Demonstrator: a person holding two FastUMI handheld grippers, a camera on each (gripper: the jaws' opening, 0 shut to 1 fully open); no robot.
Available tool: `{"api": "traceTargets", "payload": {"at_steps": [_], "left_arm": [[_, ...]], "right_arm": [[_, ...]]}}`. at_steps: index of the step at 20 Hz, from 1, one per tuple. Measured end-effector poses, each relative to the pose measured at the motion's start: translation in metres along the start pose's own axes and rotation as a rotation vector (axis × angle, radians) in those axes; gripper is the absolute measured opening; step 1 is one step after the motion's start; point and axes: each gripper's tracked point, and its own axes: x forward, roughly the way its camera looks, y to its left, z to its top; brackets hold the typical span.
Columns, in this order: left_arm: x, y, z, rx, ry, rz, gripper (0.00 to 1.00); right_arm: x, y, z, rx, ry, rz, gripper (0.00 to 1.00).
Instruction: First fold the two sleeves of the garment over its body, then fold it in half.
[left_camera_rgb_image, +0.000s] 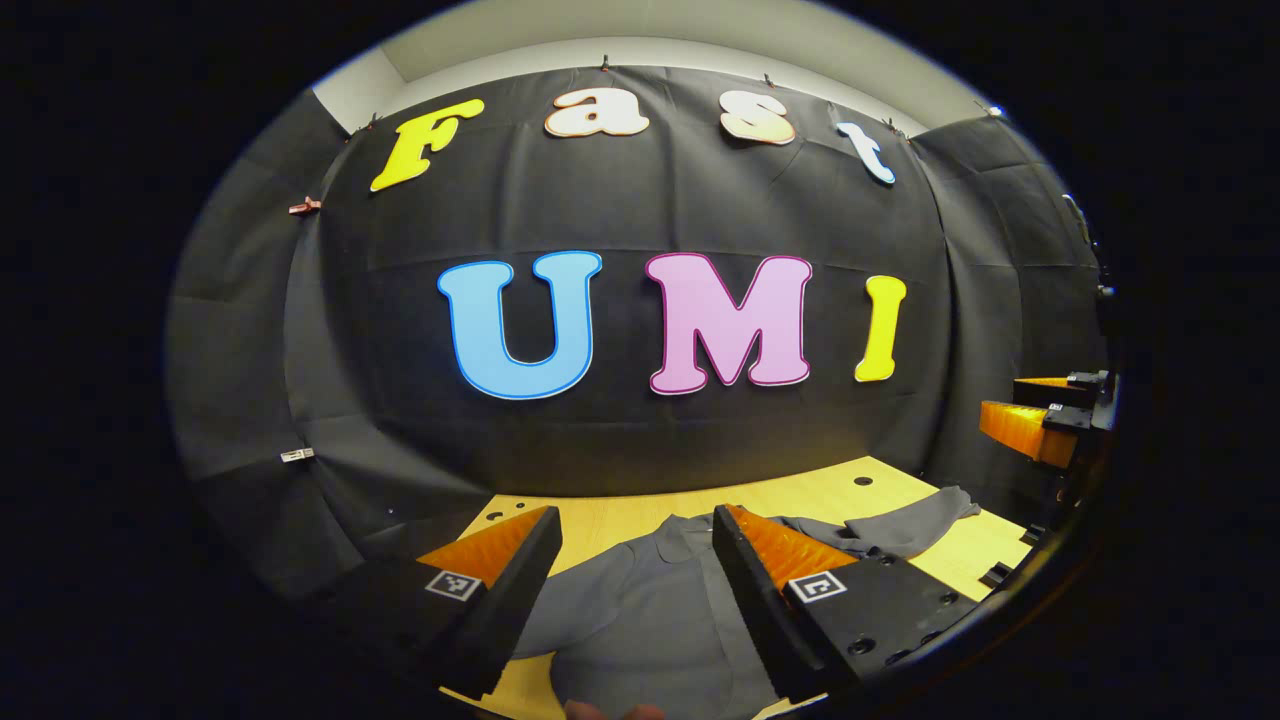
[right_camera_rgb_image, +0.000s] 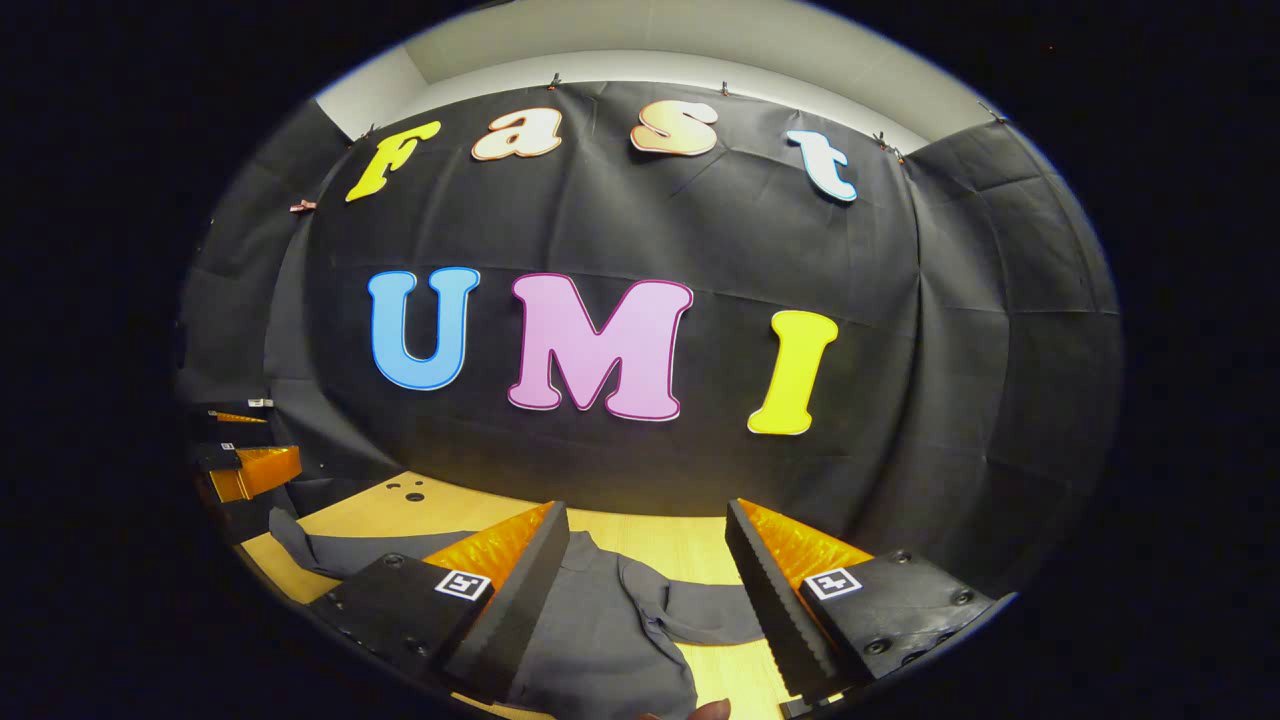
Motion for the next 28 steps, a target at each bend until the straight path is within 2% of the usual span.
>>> {"api": "traceTargets", "payload": {"at_steps": [3, 6, 12, 16, 20, 28], "left_arm": [[0.003, -0.011, -0.001, 0.002, 0.002, -0.001, 0.95], [0.003, -0.024, 0.0, 0.005, 0.008, -0.001, 0.95], [0.006, -0.05, -0.004, 0.006, 0.025, 0.012, 0.95], [0.009, -0.069, -0.004, 0.015, 0.034, 0.031, 0.95], [0.012, -0.084, -0.003, 0.024, 0.045, 0.063, 0.96], [0.011, -0.105, -0.008, 0.051, 0.096, 0.12, 0.97]], "right_arm": [[0.007, -0.015, -0.002, 0.006, 0.006, -0.006, 0.98], [0.02, -0.047, -0.009, 0.012, 0.019, -0.023, 0.98], [0.061, -0.154, -0.066, -0.011, 0.121, -0.121, 0.98], [0.089, -0.219, -0.115, -0.009, 0.204, -0.175, 0.98], [0.117, -0.267, -0.175, 0.0, 0.298, -0.201, 0.98], [0.152, -0.324, -0.299, 0.043, 0.496, -0.221, 0.98]]}}
